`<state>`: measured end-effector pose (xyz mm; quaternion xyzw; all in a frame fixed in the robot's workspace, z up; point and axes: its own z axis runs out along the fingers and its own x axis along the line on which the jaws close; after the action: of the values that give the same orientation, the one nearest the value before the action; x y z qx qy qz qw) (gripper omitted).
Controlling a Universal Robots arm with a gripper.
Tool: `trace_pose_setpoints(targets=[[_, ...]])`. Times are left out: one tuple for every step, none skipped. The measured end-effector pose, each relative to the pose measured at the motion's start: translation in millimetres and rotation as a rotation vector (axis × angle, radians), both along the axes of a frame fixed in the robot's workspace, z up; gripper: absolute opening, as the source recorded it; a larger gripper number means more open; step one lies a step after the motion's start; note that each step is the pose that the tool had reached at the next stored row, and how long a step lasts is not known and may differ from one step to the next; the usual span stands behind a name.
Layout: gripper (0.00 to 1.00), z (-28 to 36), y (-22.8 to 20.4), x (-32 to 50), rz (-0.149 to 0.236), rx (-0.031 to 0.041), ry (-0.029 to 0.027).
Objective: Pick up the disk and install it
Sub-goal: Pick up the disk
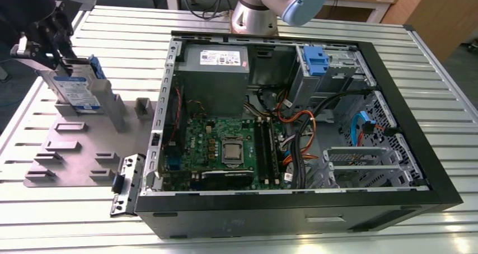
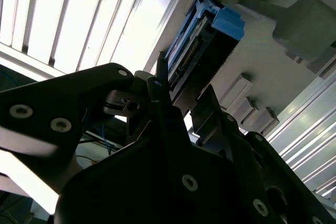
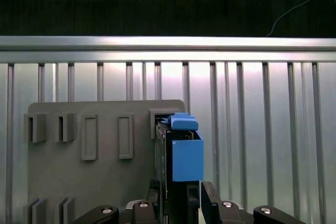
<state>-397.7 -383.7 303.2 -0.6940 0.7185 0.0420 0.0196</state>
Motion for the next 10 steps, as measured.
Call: trace_pose_setpoints(targets=[[0.44, 0.1, -0.4, 0.0, 0.0, -0.0001, 0.0002], [0.44, 0.1, -0.8, 0.0, 0.0, 0.0, 0.0001], [0.44, 0.0, -1.2, 0.0, 0.0, -0.0001, 0.0001], [0.44, 0.1, -1.2, 0.0, 0.0, 0.0, 0.0001], [0.44, 0.1, -1.2, 0.0, 0.0, 0.0, 0.0001], [0.44, 0.1, -1.2, 0.0, 0.0, 0.0, 0.0001], [0.44, 0.1, -1.3, 0.0, 0.0, -0.0001, 0.0001], [0.44, 0.1, -1.4, 0.0, 0.0, 0.0, 0.0001], [0.44, 0.0, -1.4, 0.0, 0.0, 0.0, 0.0001], [0.44, 0.0, -1.4, 0.0, 0.0, 0.0, 0.0001]])
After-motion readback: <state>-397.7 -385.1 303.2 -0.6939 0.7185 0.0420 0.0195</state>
